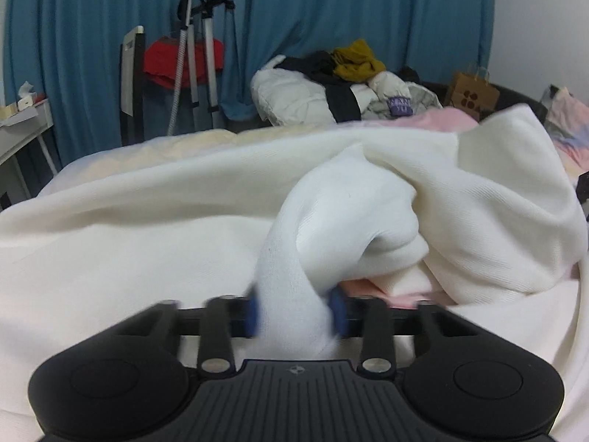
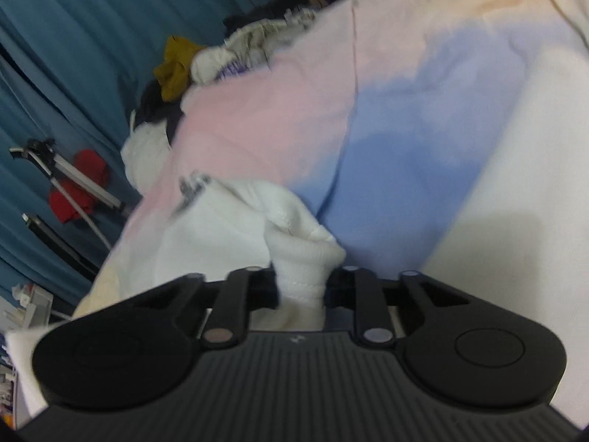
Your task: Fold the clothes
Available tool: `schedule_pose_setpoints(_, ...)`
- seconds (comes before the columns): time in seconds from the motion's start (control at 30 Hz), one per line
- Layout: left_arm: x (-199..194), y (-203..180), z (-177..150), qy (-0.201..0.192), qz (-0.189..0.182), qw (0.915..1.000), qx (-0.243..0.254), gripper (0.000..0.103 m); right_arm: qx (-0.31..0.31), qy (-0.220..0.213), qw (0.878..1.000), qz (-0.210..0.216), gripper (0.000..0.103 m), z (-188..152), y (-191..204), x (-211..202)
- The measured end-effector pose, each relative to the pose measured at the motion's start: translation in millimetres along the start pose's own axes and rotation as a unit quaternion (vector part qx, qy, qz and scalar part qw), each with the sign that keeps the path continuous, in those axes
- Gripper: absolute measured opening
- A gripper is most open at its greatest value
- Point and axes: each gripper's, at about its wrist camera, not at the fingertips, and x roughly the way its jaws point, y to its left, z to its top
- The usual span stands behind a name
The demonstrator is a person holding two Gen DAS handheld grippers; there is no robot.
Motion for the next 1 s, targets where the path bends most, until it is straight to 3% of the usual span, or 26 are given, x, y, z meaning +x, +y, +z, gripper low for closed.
schedule_pose_setpoints(0.13, -11, 7, 11, -0.020, -0.005, 0.9995, -0.022, 0.016, 0.013, -0.030, 0.999, 0.023, 0.015, 37, 11, -7)
schedule_pose_setpoints(0.3, -38, 21, 33, -0.053, -0.034, 0.9966, -0.053, 0.015, 0.019, -0.089, 0.995, 0.044, 0.013, 118, 28, -22)
schedule_pose_setpoints(0.43, -52, 17, 35, -0.052, -0.062, 0.9965, -0.016, 0.015, 0.003, -0.170, 0.985, 0.043, 0.014, 154, 13, -50)
schedule_pose_setpoints(0.53, -48, 7, 27, -0.028, -0.074, 0.9965, 0.026, 0.015, 0.035, -0.162, 0.986, -0.007, 0.016, 146, -32, -39)
schedule_pose_setpoints(0.7, -31, -9, 10, 0.024, -0.062, 0.9954, 0.069, 0.015, 0.097, -0.050, 0.989, -0.098, 0.018, 89, -112, 12)
schedule_pose_setpoints(0.83, -24, -13, 4, 0.045, -0.058, 0.9948, 0.071, 0.016, 0.111, -0.079, 0.988, -0.067, 0.019, 67, -127, 12)
schedule_pose_setpoints(1.0, -23, -13, 1, 0.040, -0.060, 0.9950, 0.069, 0.023, 0.123, -0.064, 0.987, -0.083, 0.029, 66, -111, -3)
